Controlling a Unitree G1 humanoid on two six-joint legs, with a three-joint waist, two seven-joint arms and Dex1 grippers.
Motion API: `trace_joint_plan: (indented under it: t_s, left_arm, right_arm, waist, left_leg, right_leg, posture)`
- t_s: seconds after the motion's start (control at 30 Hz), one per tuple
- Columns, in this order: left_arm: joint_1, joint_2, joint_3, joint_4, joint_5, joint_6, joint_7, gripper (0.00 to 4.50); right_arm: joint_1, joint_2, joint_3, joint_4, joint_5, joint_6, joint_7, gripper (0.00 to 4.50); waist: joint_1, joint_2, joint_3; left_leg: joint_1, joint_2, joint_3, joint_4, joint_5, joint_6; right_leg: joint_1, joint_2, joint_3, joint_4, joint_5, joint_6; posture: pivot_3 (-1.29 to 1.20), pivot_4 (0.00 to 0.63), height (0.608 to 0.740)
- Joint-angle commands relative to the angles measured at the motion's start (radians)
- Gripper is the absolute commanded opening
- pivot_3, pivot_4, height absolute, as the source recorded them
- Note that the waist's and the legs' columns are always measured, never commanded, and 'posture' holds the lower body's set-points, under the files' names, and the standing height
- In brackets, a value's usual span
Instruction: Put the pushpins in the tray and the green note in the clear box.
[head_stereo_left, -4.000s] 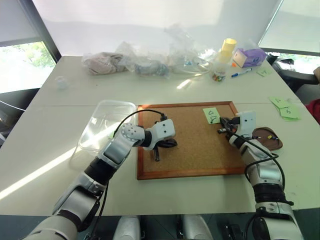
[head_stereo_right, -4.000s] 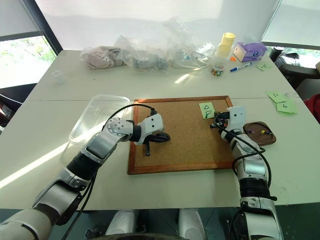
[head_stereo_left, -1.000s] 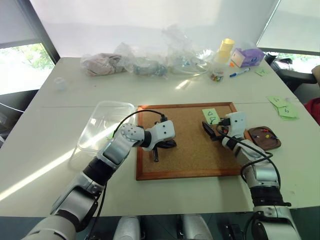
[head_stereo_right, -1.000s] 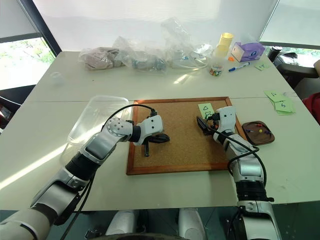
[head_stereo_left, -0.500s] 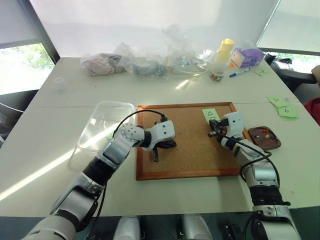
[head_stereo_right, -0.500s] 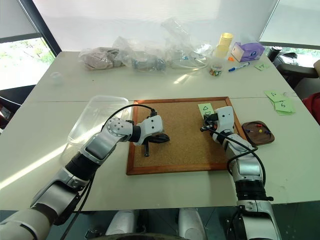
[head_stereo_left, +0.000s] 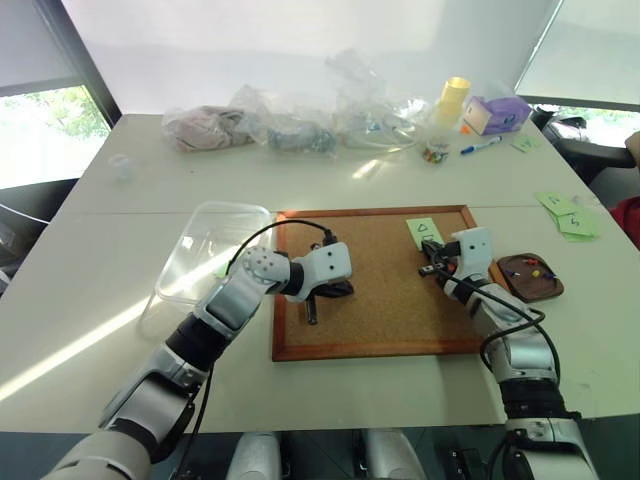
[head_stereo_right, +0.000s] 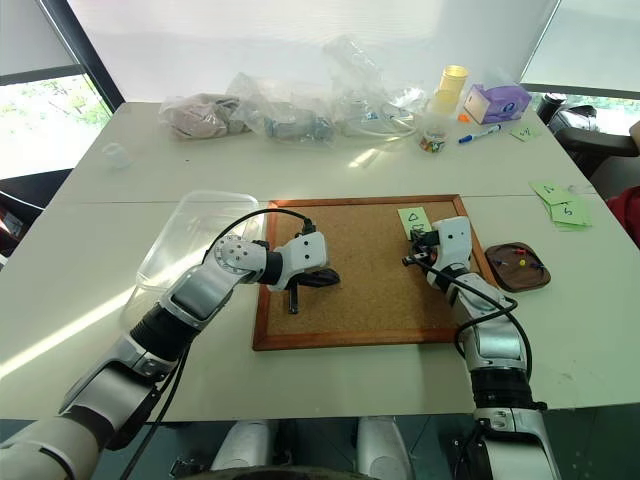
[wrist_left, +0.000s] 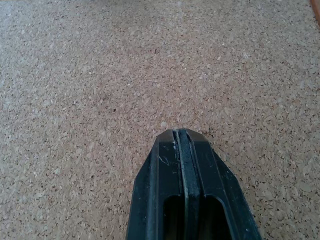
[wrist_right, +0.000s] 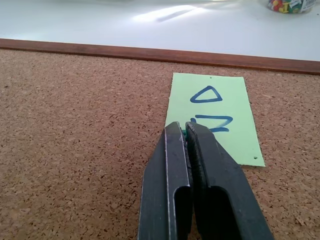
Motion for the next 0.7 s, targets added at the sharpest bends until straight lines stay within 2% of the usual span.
trace_joint_plan:
  t_s: [0.03, 0.27, 0.47, 0.57, 0.63, 0.7]
  left_arm:
    - [0.047, 0.037, -0.044, 0.032, 0.031, 0.018, -0.039, 0.00]
    - [0.047, 0.018, -0.004, 0.036, -0.001, 0.043, -0.025, 0.00]
    - [-0.035, -0.094, 0.280, -0.010, -0.311, 0.261, -0.029, 0.00]
    - [-0.132, -0.147, 0.442, -0.003, -0.487, 0.412, -0.001, 0.97]
    - [-0.216, -0.181, 0.538, 0.048, -0.577, 0.486, 0.032, 1.90]
    - [-0.280, -0.203, 0.576, 0.114, -0.607, 0.510, 0.054, 2.86]
  right_arm:
    - [-0.020, -0.003, -0.072, -0.086, 0.026, -0.074, -0.022, 0.05]
    - [-0.015, 0.007, -0.080, -0.092, 0.023, -0.087, -0.020, 0.05]
    - [0.000, 0.004, -0.086, -0.128, 0.028, -0.080, -0.022, 0.05]
    - [0.020, -0.007, -0.091, -0.207, 0.035, -0.062, -0.022, 0.00]
    - [0.041, -0.019, -0.091, -0.289, 0.038, -0.037, -0.022, 0.00]
    - [0.057, -0.026, -0.093, -0.369, 0.045, -0.005, -0.027, 0.00]
  waist:
    - [-0.003, 0.000, 0.000]
    - [-0.005, 0.000, 0.000]
    - [-0.001, 0.000, 0.001]
    - [0.003, 0.000, 0.001]
    - [0.004, -0.001, 0.002]
    - [0.002, -0.001, 0.002]
  left_leg:
    - [0.000, 0.000, 0.000, 0.000, 0.000, 0.000]
    - [0.000, 0.001, 0.000, 0.000, 0.000, 0.000]
    - [-0.001, 0.001, 0.000, 0.000, 0.000, 0.000]
    - [-0.002, 0.000, 0.000, 0.001, 0.000, 0.000]
    - [-0.003, 0.000, -0.001, 0.001, 0.000, 0.000]
    - [-0.003, -0.001, -0.001, 0.001, 0.000, 0.000]
  right_leg:
    - [0.000, 0.000, 0.000, 0.000, 0.000, 0.000]
    - [0.000, 0.001, 0.000, 0.000, 0.000, 0.000]
    - [-0.001, 0.001, 0.000, 0.000, 0.000, 0.000]
    - [-0.001, 0.000, 0.000, 0.000, 0.000, 0.000]
    - [-0.001, 0.000, -0.001, 0.000, 0.000, 0.001]
    - [-0.001, 0.000, -0.001, 0.000, 0.000, 0.001]
  posture:
    - [0.00, 0.150, 0.737]
    - [0.00, 0.150, 0.737]
    - [0.00, 0.150, 0.737]
    - [0.00, 0.150, 0.737]
    - [0.00, 0.150, 0.737]
    - [0.00, 0.150, 0.737]
